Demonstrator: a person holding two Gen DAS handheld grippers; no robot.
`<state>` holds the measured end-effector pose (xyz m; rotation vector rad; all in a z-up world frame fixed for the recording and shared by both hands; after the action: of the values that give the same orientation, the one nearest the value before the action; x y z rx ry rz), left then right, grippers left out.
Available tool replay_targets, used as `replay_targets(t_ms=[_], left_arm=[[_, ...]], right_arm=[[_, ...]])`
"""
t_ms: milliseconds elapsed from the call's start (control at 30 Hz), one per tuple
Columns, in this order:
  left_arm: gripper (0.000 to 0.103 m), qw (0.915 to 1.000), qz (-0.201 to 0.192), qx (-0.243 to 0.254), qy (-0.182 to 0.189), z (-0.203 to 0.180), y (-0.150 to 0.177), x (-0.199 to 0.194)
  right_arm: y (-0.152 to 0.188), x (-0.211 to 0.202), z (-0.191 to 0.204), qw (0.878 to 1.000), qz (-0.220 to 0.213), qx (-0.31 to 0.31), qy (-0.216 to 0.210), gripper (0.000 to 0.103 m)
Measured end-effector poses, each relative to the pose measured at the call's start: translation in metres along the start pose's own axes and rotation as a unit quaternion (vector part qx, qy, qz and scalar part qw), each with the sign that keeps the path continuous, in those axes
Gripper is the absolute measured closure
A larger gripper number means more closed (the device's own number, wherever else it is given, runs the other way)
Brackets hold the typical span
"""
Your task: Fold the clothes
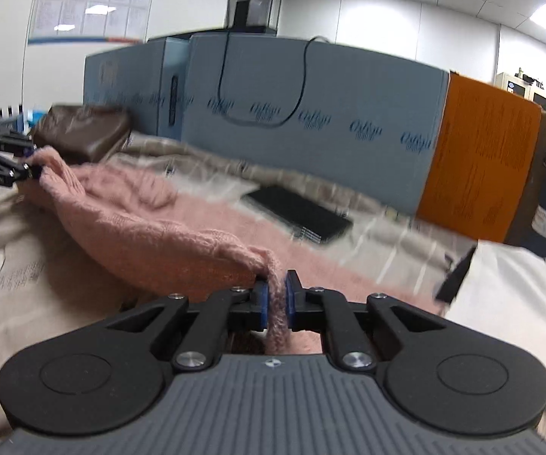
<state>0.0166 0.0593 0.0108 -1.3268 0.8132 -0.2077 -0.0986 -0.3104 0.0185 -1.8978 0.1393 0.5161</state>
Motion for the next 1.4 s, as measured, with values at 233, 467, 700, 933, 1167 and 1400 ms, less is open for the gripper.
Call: replay_targets(t_ms=[233,467,700,933,1167,1400], left_arm=[[0.072,0.9968,0.028,-0.056,-0.051,0.035,-0.023,0.051],[0.019,0.9893,0.011,-0.114,-0.090,0.048,-0.026,0.071],[0.018,0.9780,0.064,-0.119,-0.159,0.053,-0.013,0.107],[0.009,0.9802,0.010,-0.115,-0.161,0.033,-0.025,0.066],[0.005,0.9796,-0.032,-0.163,-0.112,0.014,-0.007,0.031],[0.005,0.9769,-0.028,-0.176,-0.119,0.018,0.000,0.034]], right_arm=[[-0.022,0.058,-0.038,0.998,0.024,0.029,-0.042,0.096],[-0.009,0.090,-0.063,0.996,0.057,0.071,-0.014,0.042],[0.016,0.052,-0.082,0.985,0.021,0.164,0.047,0.041],[0.050,0.049,-0.092,0.957,0.069,0.249,0.132,0.048],[0.040,0.055,-0.088,0.957,0.098,0.187,0.198,0.091],[0.041,0.066,-0.091,0.943,0.140,0.183,0.239,0.091]])
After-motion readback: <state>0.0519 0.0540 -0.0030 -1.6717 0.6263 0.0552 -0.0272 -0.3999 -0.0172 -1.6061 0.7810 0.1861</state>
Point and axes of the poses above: each gripper's, at about its wrist camera, not at the fingertips, and x roughly the way its jaws point, z to its left, y to its underside, the point moved 4 cm from there along x, roughly the way its jaws point, and after that the axes turned 12 degrees about -x, right-handed, at the moved point
